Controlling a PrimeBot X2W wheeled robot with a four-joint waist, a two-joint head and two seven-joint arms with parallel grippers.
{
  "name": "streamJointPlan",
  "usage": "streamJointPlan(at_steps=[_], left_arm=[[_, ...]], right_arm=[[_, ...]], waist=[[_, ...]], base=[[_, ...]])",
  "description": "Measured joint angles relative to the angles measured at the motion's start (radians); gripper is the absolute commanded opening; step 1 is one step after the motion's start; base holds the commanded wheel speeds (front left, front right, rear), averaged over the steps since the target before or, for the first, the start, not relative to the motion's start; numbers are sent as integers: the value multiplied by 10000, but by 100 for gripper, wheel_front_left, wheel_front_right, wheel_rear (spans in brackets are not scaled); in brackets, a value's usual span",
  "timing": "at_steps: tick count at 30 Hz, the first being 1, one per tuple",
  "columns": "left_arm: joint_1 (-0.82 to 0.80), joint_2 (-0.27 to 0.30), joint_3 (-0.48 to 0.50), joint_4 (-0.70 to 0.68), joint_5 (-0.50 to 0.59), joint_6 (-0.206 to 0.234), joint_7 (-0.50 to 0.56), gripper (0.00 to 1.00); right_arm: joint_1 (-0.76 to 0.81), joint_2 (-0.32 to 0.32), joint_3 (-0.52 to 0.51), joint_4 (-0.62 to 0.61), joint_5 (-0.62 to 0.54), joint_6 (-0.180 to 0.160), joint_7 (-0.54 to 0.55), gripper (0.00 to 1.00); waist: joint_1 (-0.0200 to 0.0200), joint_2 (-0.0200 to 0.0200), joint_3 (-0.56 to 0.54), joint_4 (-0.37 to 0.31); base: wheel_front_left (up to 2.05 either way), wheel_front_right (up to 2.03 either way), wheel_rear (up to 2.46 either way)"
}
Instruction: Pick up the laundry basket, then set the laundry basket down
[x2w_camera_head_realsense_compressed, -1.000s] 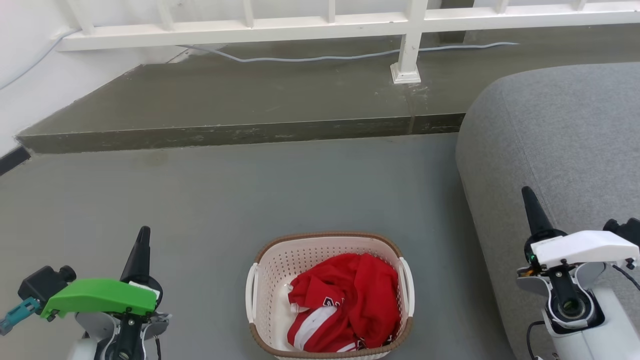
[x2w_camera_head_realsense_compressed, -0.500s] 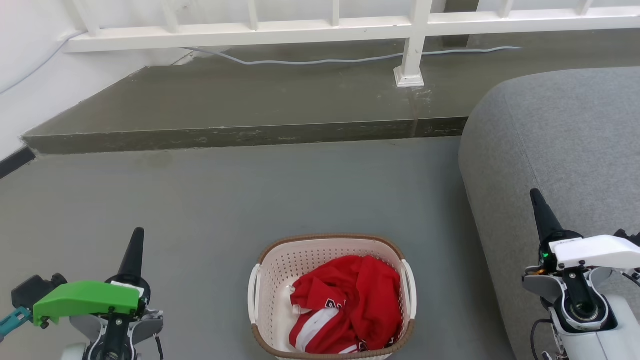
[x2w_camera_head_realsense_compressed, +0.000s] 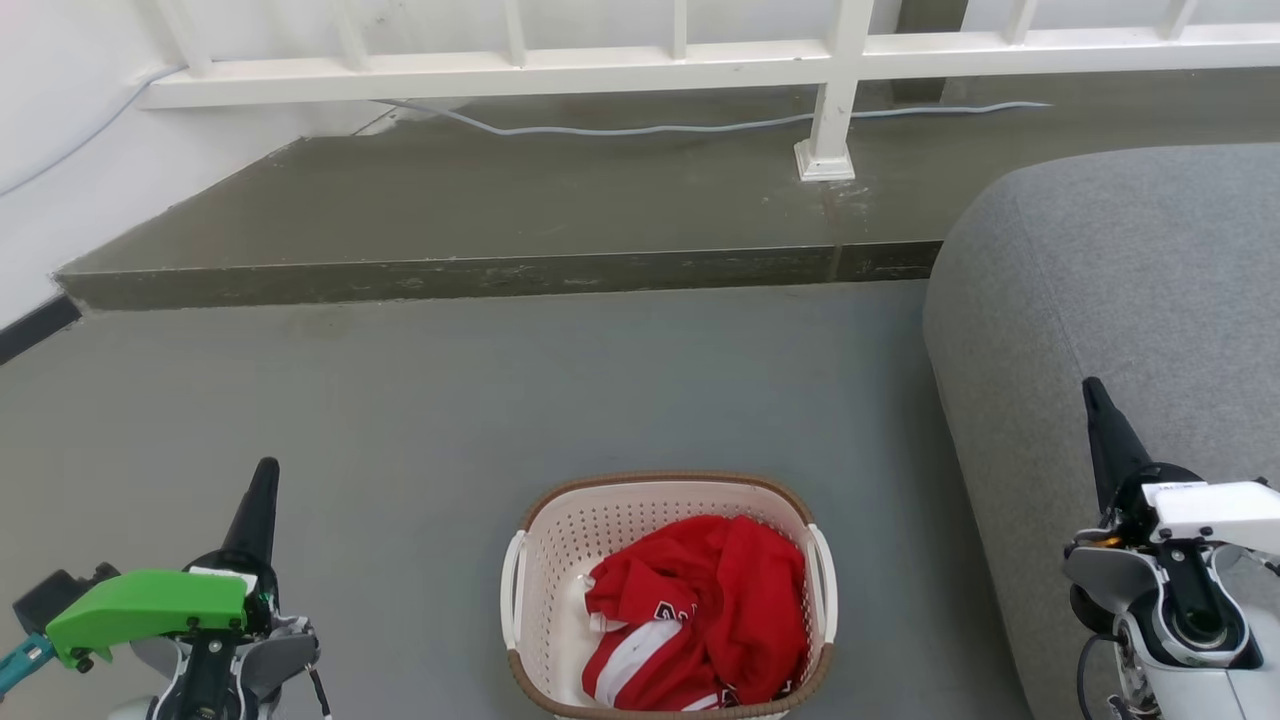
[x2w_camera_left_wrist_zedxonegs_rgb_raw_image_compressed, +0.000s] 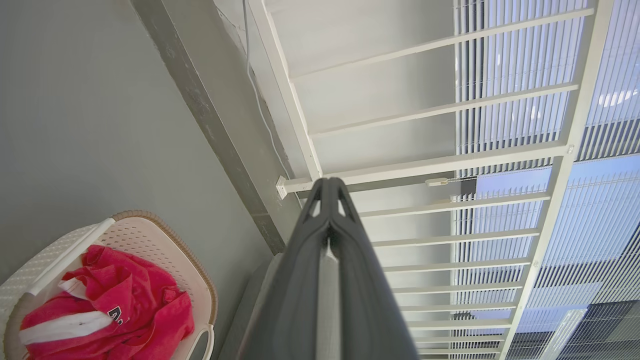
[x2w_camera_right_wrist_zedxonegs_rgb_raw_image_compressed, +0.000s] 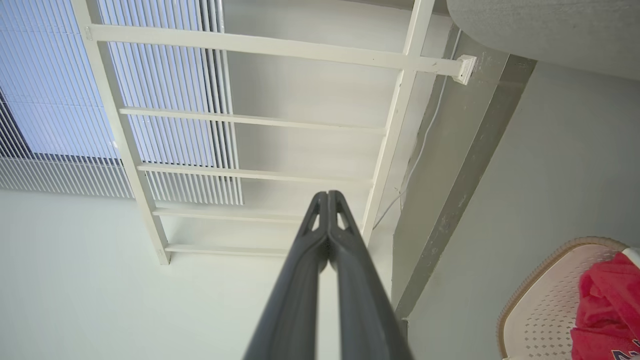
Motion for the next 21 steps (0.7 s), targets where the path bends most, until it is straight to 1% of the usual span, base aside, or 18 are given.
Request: streamJointPlan(at_steps=[3,5,11,21], left_arm=[[0,-58,113,13,-362,-75,88,0],[0,-71,167,21,-581,-77,136,0],[1,-113,420,35,-1183,-136,355,0],[2,-121,426,35,-1187,-161,360,0]], right_arm=[[74,35,-102,-25,303,15,98,0],[106,79,-190,-35,575,92,159,0],[124,190,-418,-82,1233,98,353,0],[127,203,-439,-90,1283,125,360,0]], waist=[[0,0,-17,19],[0,0,-28,32],[0,0,-60,67],[0,0,-60,68]], base=[[0,0,0],[0,0,0],[0,0,0],[0,0,0]])
